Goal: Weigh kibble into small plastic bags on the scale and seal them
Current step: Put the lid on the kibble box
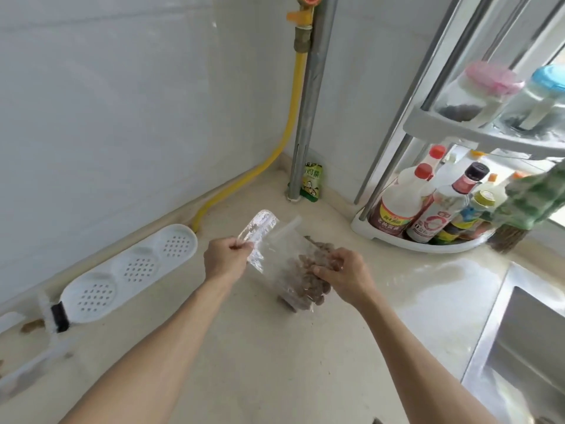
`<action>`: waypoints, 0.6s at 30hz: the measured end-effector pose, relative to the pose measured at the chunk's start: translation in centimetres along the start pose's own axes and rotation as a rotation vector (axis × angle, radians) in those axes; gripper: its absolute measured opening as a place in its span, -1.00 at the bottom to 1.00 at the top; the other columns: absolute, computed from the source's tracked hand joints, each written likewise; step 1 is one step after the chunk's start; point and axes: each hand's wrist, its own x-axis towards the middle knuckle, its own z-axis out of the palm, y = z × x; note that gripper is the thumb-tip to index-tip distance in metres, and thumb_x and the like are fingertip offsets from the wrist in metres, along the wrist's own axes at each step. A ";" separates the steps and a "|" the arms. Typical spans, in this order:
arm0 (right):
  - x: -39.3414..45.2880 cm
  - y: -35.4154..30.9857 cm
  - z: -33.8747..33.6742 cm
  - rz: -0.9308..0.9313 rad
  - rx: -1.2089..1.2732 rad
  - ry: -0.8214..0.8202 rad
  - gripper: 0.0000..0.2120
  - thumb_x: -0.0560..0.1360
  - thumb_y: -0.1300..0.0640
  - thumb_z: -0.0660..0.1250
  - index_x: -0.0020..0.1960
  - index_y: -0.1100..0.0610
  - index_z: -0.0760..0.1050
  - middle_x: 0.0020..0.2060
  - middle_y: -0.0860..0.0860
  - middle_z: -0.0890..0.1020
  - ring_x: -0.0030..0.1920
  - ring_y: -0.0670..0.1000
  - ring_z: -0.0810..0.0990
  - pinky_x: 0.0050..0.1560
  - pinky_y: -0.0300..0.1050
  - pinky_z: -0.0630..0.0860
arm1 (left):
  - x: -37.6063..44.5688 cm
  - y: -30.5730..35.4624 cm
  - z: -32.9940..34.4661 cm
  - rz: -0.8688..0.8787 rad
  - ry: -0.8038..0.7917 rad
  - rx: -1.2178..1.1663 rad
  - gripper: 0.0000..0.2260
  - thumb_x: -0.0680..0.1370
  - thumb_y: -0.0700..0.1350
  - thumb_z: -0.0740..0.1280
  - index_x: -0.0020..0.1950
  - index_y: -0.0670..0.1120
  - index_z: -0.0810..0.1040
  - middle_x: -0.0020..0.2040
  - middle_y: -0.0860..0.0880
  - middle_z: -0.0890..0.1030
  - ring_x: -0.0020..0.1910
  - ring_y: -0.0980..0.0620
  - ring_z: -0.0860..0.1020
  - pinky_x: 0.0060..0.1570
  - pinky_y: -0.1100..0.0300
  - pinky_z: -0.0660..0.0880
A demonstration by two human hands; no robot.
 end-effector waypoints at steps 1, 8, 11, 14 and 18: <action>0.3 0.3 0.2 -0.011 -0.066 0.035 -0.80 0.42 0.06 0.53 -0.03 0.01 0.55 -0.19 -0.06 0.59 -0.15 0.00 0.55 -0.28 -0.22 0.41 | 0.6 -0.3 0.5 0.009 -0.009 0.051 -0.76 0.42 -0.07 0.45 -0.42 -0.09 0.55 -0.48 0.01 0.53 -0.33 -0.11 0.61 -0.19 0.02 0.58; 0.8 1.5 1.6 -0.124 -0.381 0.152 -0.65 0.45 0.01 0.46 0.18 0.15 0.62 -0.10 0.00 0.43 -0.05 0.03 0.37 -0.06 -0.15 0.28 | 2.9 -1.5 2.4 0.059 -0.028 0.265 -0.79 0.46 -0.09 0.42 -0.28 -0.20 0.59 -0.29 -0.14 0.65 -0.30 -0.10 0.56 -0.30 0.17 0.43; 0.8 1.7 1.5 -0.127 -0.455 0.185 -0.57 0.45 -0.07 0.45 0.26 0.08 0.59 -0.08 -0.01 0.45 -0.04 0.03 0.36 -0.06 -0.15 0.25 | 2.9 -1.5 2.4 0.062 -0.036 0.329 -0.81 0.47 -0.03 0.45 -0.22 -0.14 0.62 -0.25 -0.07 0.65 -0.19 -0.11 0.62 -0.20 0.10 0.52; 0.5 1.3 1.3 -0.132 -0.496 0.202 -0.57 0.45 -0.15 0.43 0.22 0.06 0.60 0.00 0.03 0.52 -0.03 0.04 0.36 -0.06 -0.11 0.29 | 2.5 -1.1 1.6 0.106 -0.019 0.451 -0.69 0.46 0.12 0.44 0.00 -0.10 0.60 -0.04 -0.01 0.64 -0.05 -0.06 0.60 -0.06 0.04 0.55; -0.7 -1.0 2.7 -0.172 -0.451 0.183 -0.62 0.51 -0.13 0.36 0.21 0.07 0.59 0.15 0.05 0.54 0.07 0.05 0.37 0.04 -0.06 0.36 | 1.2 -1.1 -1.0 0.167 0.008 0.490 -0.48 0.45 0.24 0.39 0.26 -0.07 0.51 0.16 -0.03 0.56 0.12 -0.04 0.55 0.07 -0.02 0.53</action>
